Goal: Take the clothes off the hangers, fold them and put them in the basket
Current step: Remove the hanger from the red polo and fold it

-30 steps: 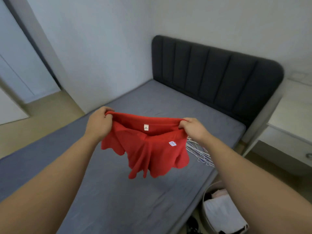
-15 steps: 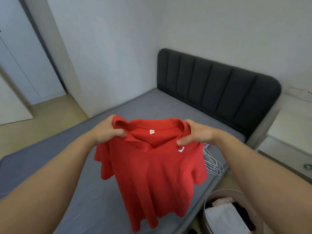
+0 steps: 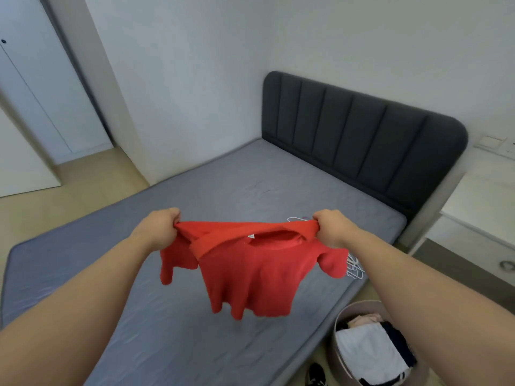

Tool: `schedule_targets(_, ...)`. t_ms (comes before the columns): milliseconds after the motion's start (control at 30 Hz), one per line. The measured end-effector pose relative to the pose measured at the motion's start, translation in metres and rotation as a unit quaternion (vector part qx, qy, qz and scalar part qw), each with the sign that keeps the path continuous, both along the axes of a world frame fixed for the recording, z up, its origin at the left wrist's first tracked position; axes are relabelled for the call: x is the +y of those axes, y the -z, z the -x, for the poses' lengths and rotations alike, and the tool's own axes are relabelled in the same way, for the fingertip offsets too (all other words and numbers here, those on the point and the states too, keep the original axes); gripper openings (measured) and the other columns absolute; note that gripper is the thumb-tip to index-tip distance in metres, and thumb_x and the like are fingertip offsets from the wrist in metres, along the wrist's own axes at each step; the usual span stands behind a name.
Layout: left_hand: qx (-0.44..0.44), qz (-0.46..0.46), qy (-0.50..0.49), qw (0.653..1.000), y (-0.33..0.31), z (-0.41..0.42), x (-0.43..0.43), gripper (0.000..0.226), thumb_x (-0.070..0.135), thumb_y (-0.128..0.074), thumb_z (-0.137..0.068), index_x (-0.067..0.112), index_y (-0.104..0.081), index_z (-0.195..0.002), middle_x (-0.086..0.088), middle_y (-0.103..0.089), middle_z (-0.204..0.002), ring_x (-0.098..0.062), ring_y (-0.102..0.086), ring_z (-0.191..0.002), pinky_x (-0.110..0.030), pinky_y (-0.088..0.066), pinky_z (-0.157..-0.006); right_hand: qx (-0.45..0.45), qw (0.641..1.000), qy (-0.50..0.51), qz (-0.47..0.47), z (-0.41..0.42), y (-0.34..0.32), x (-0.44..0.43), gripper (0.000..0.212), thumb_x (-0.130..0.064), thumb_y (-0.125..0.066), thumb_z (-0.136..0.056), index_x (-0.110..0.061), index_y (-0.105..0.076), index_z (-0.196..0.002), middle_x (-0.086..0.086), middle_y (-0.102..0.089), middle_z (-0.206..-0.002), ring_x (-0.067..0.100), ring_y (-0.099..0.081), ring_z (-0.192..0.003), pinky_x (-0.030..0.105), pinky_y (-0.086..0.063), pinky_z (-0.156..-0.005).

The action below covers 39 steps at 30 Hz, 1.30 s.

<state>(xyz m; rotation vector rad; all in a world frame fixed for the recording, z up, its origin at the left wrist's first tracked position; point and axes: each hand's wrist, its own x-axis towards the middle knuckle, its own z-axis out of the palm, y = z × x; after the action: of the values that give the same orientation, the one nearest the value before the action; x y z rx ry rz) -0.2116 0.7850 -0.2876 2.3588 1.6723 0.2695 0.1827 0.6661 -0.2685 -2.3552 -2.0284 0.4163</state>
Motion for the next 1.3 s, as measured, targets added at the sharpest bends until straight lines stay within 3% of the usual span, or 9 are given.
schedule_targets(100, -0.099, 0.129, 0.01, 0.987, 0.01, 0.003, -0.012, 0.028, -0.006, -0.048, -0.088, 0.013, -0.041, -0.069, 0.003, -0.066, -0.092, -0.01, -0.062, -0.09, -0.028, -0.046, -0.075, 0.027, 0.995, -0.043, 0.084, 0.007, 0.006, -0.01, 0.019, -0.028, -0.068, -0.084, -0.014, -0.059, -0.076, 0.006, -0.063, -0.081, 0.026, -0.06, -0.08, 0.03, -0.044, -0.063)
schedule_targets(200, -0.066, 0.273, -0.028, 0.959, 0.013, 0.004, -0.026, 0.029, -0.007, -0.049, -0.085, 0.016, -0.047, -0.068, 0.001, -0.052, -0.064, -0.014, -0.046, -0.059, -0.022, -0.039, -0.053, 0.071, 0.972, -0.033, 0.22, 0.01, 0.016, -0.021, 0.035, -0.043, -0.082, -0.071, -0.019, -0.073, -0.096, 0.001, -0.074, -0.093, 0.023, -0.07, -0.088, 0.035, -0.057, -0.084)
schedule_targets(400, 0.133, 0.528, -0.092, 0.834, 0.028, 0.0, -0.038, 0.035, -0.019, -0.041, -0.089, -0.003, -0.064, -0.11, -0.019, -0.062, -0.099, -0.031, -0.065, -0.088, -0.029, -0.056, -0.05, 0.293, 0.787, 0.068, 0.538, 0.005, 0.036, -0.032, 0.045, 0.0, -0.075, -0.082, -0.001, -0.064, -0.125, 0.02, -0.065, -0.127, 0.036, -0.059, -0.122, 0.057, -0.04, -0.109)
schedule_targets(533, 0.239, 0.52, -0.113, 0.813, 0.031, -0.019, -0.034, 0.025, -0.003, -0.038, -0.089, 0.003, -0.053, -0.07, -0.016, -0.05, -0.083, -0.025, -0.054, -0.074, -0.028, -0.051, -0.057, 0.316, 0.73, 0.055, 0.603, 0.002, 0.04, -0.016, 0.052, -0.001, -0.072, -0.083, -0.002, -0.058, -0.133, 0.019, -0.058, -0.136, 0.036, -0.054, -0.128, 0.057, -0.034, -0.113)
schedule_targets(633, 0.253, 0.502, -0.119, 0.818, 0.038, -0.038, -0.016, 0.027, 0.002, -0.037, -0.091, 0.007, -0.048, -0.068, -0.014, -0.047, -0.082, -0.022, -0.048, -0.067, -0.027, -0.044, -0.061, 0.314, 0.724, 0.075, 0.61, -0.004, 0.053, 0.008, 0.055, -0.004, -0.074, -0.082, -0.004, -0.058, -0.135, 0.017, -0.06, -0.136, 0.035, -0.054, -0.128, 0.057, -0.034, -0.113)
schedule_targets(767, 0.222, 0.397, -0.156, 0.877, 0.074, -0.065, 0.03, 0.018, -0.002, -0.043, -0.09, -0.004, -0.061, -0.085, -0.026, -0.063, -0.097, -0.032, -0.061, -0.067, -0.034, -0.051, -0.058, 0.328, 0.741, 0.131, 0.571, -0.017, 0.093, 0.06, 0.049, -0.005, -0.073, -0.086, -0.006, -0.059, -0.133, 0.015, -0.064, -0.13, 0.03, -0.061, -0.121, 0.051, -0.04, -0.11)
schedule_targets(900, 0.194, 0.265, -0.183, 0.927, 0.137, -0.085, 0.089, 0.028, 0.011, -0.058, -0.086, -0.003, -0.066, -0.11, -0.022, -0.066, -0.118, -0.035, -0.067, -0.106, -0.041, -0.057, -0.083, 0.291, 0.836, 0.166, 0.434, -0.033, 0.165, 0.131, 0.041, -0.016, -0.074, -0.087, -0.01, -0.062, -0.126, 0.012, -0.071, -0.115, 0.028, -0.069, -0.098, 0.05, -0.054, -0.092)
schedule_targets(1067, 0.151, 0.215, -0.236, 0.935, 0.28, -0.113, 0.169, 0.029, 0.004, -0.055, -0.085, -0.003, -0.054, -0.113, -0.031, -0.058, -0.121, -0.046, -0.057, -0.114, -0.048, -0.048, -0.093, 0.141, 0.944, 0.088, 0.283, -0.063, 0.317, 0.223, 0.052, -0.049, -0.068, -0.087, -0.005, -0.065, -0.115, 0.015, -0.067, -0.114, 0.031, -0.063, -0.106, 0.03, -0.046, -0.081)
schedule_targets(1300, 0.124, 0.173, -0.266, 0.94, 0.478, -0.134, 0.253, 0.029, -0.001, -0.055, -0.085, -0.004, -0.047, -0.113, -0.037, -0.057, -0.114, -0.051, -0.054, -0.111, -0.053, -0.045, -0.092, 0.081, 0.977, 0.043, 0.19, -0.096, 0.518, 0.301, 0.06, -0.053, -0.047, -0.099, 0.003, -0.063, -0.115, 0.027, -0.063, -0.121, 0.039, -0.059, -0.113, 0.035, -0.045, -0.087)
